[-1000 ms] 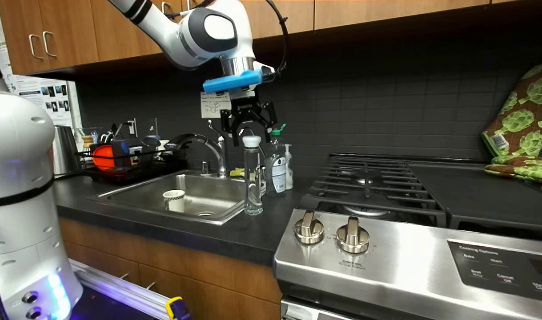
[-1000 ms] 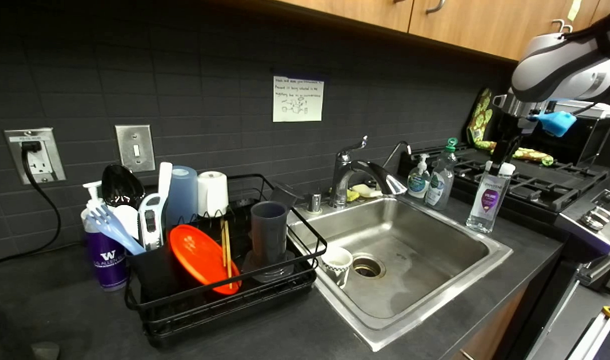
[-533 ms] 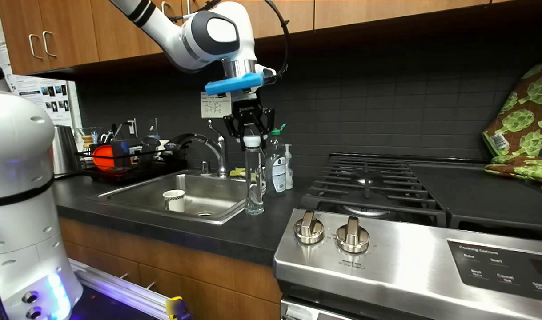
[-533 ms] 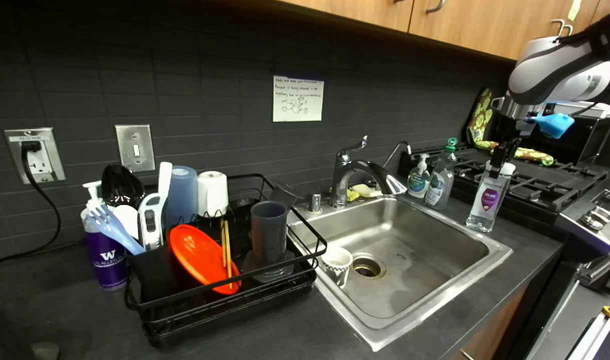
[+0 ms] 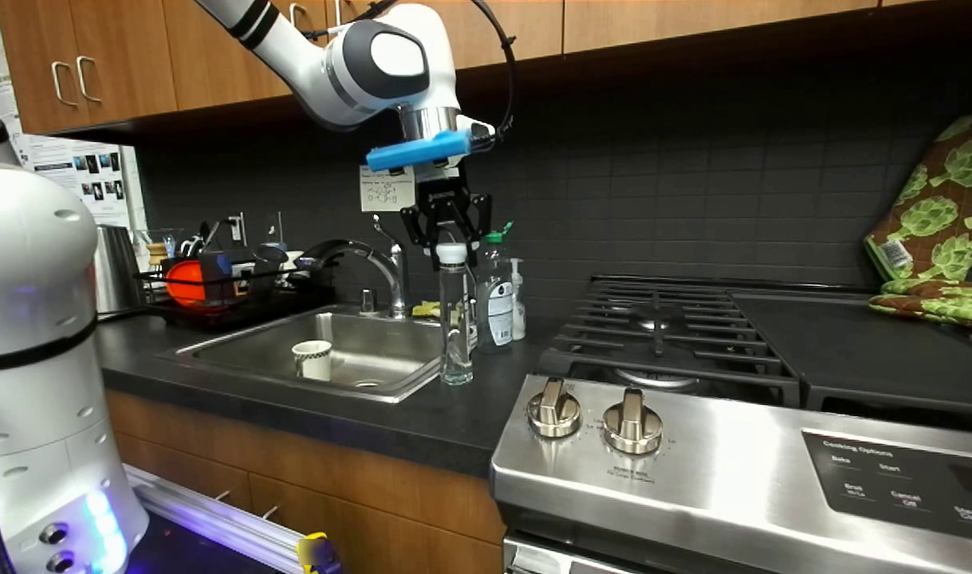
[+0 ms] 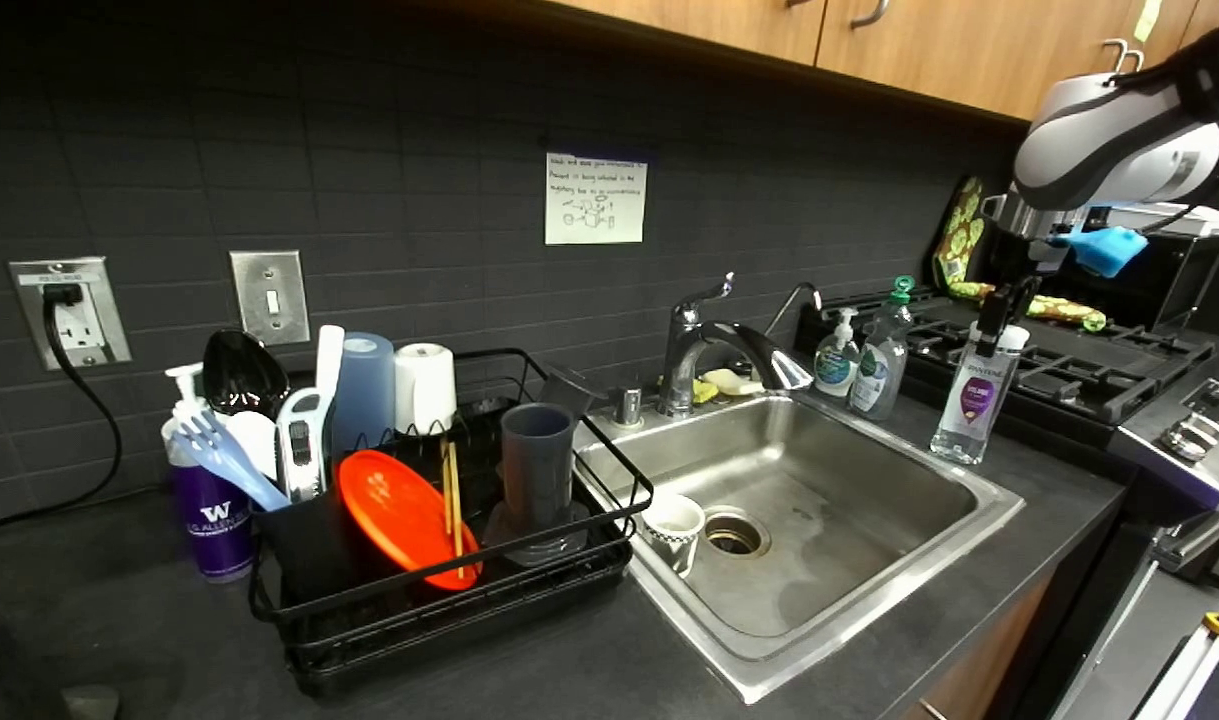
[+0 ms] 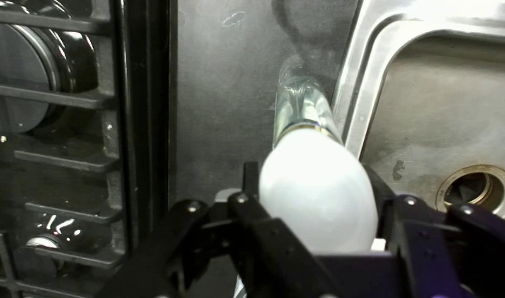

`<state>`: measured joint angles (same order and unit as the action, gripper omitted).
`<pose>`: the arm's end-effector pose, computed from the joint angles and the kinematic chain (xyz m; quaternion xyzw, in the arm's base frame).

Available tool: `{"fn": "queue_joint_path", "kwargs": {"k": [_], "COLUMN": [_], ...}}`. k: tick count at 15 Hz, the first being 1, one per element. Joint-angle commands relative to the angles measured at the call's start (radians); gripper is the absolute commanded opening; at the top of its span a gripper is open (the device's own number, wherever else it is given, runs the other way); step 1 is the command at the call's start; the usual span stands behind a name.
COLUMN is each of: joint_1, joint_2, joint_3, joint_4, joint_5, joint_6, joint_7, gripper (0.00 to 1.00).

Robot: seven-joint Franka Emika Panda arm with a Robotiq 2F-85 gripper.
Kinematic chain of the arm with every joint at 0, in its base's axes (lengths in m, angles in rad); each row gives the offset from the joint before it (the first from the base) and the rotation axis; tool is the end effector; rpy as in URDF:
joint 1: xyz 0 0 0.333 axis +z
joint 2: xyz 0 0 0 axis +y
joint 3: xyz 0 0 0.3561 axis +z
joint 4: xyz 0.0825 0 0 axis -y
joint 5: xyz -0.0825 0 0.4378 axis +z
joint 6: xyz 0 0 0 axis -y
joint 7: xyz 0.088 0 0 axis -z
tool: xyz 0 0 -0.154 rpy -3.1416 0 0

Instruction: Move the water bottle to the left

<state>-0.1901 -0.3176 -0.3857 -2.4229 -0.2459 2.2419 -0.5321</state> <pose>0.4089 -0.2827 0.3930 0.9958 0.0542 0.0304 0.0673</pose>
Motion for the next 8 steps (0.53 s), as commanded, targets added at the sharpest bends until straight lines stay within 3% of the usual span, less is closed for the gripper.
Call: {"fn": "queue_joint_path", "kwargs": {"k": [1,8], "joint_1": [-0.024,-0.014], "joint_2": [-0.037,-0.125], "joint_3": [0.04,0.102], "joint_4": [0.007,-0.02], "joint_5": [-0.011,-0.012], "joint_6": [-0.011,-0.051], "joint_7": [0.048,0.133], "gripper": [0.32,0.32]}}
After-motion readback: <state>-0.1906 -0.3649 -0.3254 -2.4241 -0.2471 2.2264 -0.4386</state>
